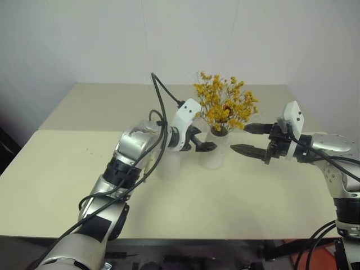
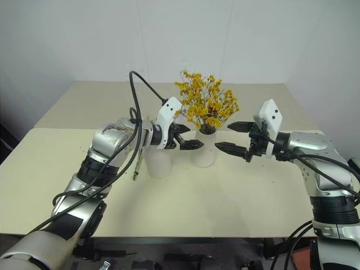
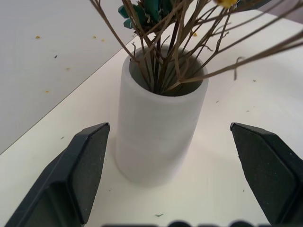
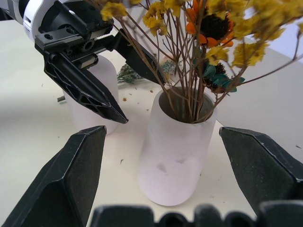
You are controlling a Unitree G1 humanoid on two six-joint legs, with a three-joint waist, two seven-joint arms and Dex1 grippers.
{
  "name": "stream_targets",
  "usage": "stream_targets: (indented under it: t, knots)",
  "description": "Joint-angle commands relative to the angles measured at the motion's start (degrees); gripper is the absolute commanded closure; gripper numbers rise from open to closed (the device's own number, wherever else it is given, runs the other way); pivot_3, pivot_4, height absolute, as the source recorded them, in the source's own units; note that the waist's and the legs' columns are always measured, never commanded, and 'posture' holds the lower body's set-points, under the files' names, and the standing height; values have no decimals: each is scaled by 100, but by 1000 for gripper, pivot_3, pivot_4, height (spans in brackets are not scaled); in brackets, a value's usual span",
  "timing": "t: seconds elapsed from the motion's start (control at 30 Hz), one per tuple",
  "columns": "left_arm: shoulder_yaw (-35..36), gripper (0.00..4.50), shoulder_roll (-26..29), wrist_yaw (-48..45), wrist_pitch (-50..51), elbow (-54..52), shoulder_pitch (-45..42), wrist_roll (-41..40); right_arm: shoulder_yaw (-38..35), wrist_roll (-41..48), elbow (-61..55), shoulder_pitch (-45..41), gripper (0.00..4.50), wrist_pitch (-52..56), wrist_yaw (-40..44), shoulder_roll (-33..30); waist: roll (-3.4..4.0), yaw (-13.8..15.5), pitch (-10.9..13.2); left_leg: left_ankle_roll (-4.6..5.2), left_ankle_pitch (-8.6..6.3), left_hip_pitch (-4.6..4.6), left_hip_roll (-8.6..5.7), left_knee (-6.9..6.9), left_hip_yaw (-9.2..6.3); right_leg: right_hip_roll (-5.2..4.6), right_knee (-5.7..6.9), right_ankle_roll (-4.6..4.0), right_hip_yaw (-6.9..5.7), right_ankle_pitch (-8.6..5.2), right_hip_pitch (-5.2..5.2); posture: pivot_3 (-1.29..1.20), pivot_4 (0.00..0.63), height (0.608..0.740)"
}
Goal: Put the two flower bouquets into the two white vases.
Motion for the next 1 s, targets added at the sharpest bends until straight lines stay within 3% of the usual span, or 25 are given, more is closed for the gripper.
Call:
stream_targets:
  t: [0.03, 0.33, 0.7, 1.0]
  knots:
    - [142, 15, 267, -7, 168, -403, -176, 10, -147, 50, -98, -111, 0, -170, 30, -16, 0, -29, 0, 0, 0, -1, 0, 0, 0, 0, 1, 0, 0, 0, -1, 0, 150, 740]
    - [906, 15, 642, -17, 575, -1110, -227, -496, -77, 67, -60, -157, 0, -134, 398, -192, 1, -56, 0, 0, 0, -3, 0, 0, -1, -1, 0, 0, -1, 0, -2, 0, 150, 740]
    - [1431, 15, 981, 333, 1376, -1869, -120, -949, -348, 611, -1004, 462, 0, 441, 621, -613, 1, -51, 1, 0, 0, -2, 1, 2, -2, -2, 2, 1, -2, 0, -1, 0, 150, 740]
    - [1753, 15, 1848, 806, 2382, -1952, -51, -899, -367, 1588, -2485, 872, 0, 1282, -254, -249, 1, -84, 1, 0, 0, 9, 3, 1, -2, 1, 9, 2, 2, -1, 2, 0, 150, 740]
